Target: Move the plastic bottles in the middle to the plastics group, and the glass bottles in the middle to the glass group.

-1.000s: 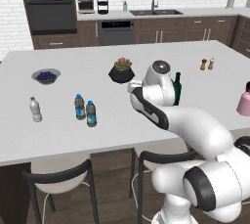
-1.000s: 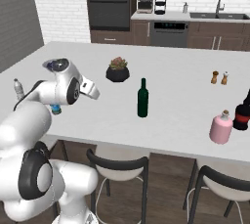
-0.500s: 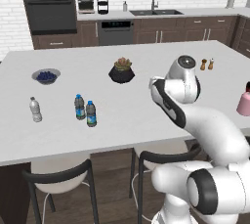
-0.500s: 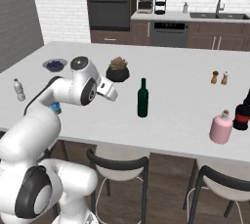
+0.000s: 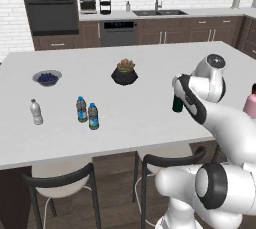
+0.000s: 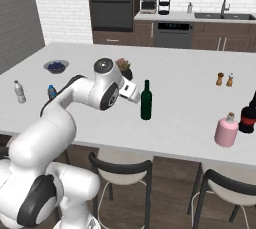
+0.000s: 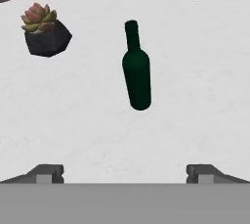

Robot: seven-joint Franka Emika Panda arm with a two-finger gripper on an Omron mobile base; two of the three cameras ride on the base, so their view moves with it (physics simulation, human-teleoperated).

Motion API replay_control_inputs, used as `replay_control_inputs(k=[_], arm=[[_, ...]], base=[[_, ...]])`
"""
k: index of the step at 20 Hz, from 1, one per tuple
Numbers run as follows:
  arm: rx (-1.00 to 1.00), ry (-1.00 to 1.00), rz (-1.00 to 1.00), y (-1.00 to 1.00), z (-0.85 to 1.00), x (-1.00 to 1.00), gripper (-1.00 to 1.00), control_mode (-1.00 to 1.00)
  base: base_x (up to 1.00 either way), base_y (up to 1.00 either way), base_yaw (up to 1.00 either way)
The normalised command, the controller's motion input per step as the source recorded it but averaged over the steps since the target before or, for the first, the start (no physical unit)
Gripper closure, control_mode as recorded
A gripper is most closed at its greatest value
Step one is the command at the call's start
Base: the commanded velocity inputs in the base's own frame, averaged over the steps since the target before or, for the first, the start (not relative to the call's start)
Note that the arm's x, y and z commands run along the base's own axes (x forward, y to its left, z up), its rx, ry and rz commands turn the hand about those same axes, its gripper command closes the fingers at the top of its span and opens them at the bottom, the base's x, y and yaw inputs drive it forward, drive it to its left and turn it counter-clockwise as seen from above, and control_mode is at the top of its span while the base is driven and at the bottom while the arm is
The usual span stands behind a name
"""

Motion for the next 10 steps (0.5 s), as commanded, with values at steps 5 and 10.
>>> replay_control_inputs(k=[5,10], arm=[[0.00,0.05,0.00,-0.34,0.15,0.33,-1.00,-1.00],[0.00,0.05,0.03,-0.20,0.16,0.29,-1.00,-1.00]], base=[[0.00,0.00,0.00],[0.00,0.00,0.00]])
